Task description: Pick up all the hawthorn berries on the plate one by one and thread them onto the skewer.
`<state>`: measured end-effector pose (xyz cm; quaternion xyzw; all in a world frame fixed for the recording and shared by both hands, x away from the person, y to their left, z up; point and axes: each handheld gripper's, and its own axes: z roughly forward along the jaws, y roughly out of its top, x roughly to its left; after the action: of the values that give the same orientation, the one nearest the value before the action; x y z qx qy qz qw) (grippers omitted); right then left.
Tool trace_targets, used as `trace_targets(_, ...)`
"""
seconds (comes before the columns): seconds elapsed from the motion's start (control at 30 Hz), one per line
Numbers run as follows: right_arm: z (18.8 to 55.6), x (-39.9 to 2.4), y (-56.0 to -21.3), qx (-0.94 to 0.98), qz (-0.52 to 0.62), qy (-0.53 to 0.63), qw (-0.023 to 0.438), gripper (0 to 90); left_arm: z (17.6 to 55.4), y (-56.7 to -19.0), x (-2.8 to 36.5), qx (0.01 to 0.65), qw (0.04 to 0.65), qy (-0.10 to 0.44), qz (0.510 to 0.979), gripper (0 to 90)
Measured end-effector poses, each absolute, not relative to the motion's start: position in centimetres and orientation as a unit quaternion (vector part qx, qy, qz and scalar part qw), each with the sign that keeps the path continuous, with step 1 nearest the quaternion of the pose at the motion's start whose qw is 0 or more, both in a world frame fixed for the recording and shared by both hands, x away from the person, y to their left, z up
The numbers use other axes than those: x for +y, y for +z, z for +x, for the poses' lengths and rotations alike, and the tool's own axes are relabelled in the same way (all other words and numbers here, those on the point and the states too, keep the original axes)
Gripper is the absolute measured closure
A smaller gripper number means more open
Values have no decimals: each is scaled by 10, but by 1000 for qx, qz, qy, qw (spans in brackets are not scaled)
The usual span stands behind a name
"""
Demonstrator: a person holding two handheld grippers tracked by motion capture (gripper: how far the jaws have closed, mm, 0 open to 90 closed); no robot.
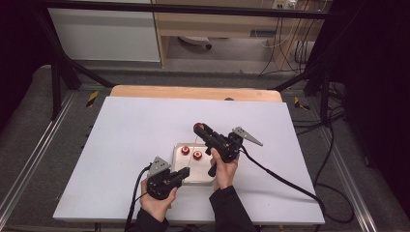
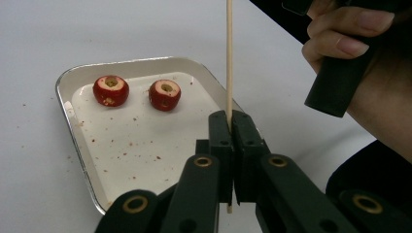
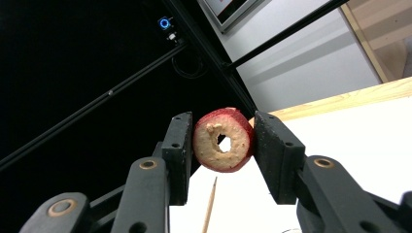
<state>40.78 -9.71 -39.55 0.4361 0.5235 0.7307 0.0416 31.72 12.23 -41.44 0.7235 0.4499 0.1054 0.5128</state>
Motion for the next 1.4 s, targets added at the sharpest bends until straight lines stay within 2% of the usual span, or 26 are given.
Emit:
trace_targets(0.8,407,-95,-398,524,437,730,39,601,318,-415,121,457,516,104,717,880)
trace_targets(1.4,404,-91,-403,521,440,731,36,602,323,-416,105,491,539,98,677,881)
